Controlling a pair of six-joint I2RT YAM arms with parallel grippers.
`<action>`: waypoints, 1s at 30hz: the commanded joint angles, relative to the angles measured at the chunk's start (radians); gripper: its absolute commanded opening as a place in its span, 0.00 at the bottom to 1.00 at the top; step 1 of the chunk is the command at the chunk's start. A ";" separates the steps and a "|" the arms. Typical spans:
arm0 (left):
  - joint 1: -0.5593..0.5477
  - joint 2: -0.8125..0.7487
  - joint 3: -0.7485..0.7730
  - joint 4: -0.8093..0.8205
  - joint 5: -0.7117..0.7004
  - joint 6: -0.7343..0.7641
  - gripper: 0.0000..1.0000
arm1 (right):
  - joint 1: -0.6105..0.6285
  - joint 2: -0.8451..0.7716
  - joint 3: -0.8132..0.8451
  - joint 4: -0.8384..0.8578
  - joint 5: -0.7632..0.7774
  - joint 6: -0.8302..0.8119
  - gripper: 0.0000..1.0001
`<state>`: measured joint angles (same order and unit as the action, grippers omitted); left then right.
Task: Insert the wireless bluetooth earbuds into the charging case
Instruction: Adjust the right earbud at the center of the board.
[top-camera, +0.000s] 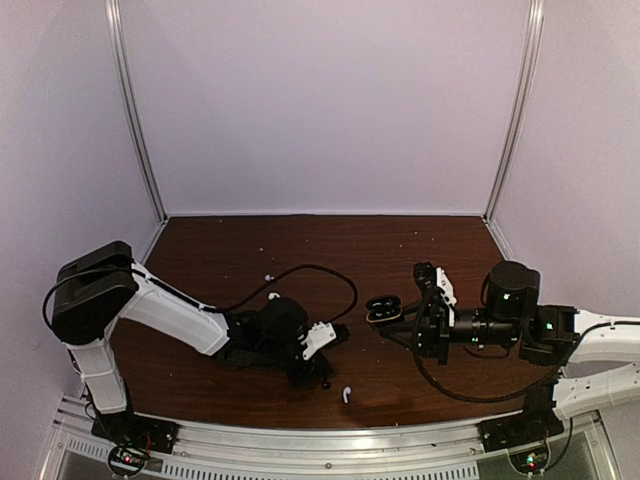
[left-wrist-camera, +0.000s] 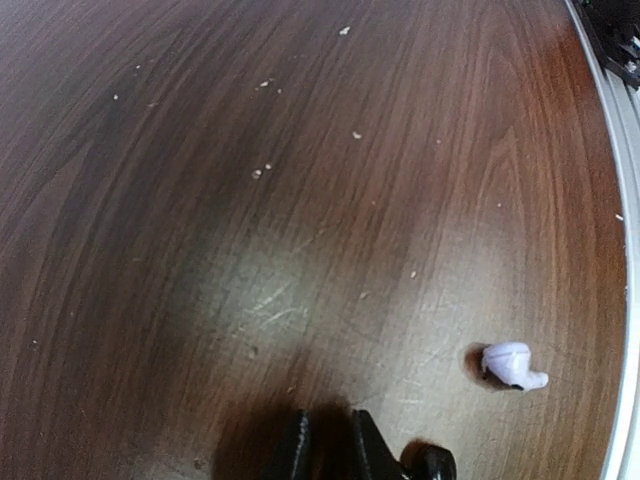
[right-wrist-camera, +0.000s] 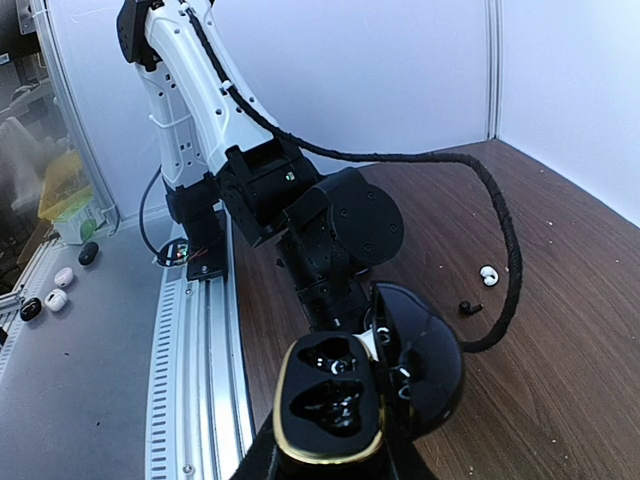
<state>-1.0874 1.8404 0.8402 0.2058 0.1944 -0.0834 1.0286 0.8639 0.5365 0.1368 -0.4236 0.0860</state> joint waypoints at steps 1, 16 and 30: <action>0.004 -0.008 -0.007 0.083 0.079 0.033 0.18 | -0.006 -0.018 -0.002 0.006 0.016 0.006 0.05; -0.064 -0.205 -0.266 0.368 -0.099 -0.100 0.60 | -0.009 -0.025 -0.005 0.011 0.014 0.006 0.05; -0.154 -0.044 -0.236 0.402 -0.320 -0.178 0.67 | -0.010 -0.034 -0.006 0.007 0.017 0.003 0.05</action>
<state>-1.2320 1.7748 0.5724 0.5888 -0.0238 -0.2401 1.0248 0.8467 0.5362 0.1280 -0.4217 0.0860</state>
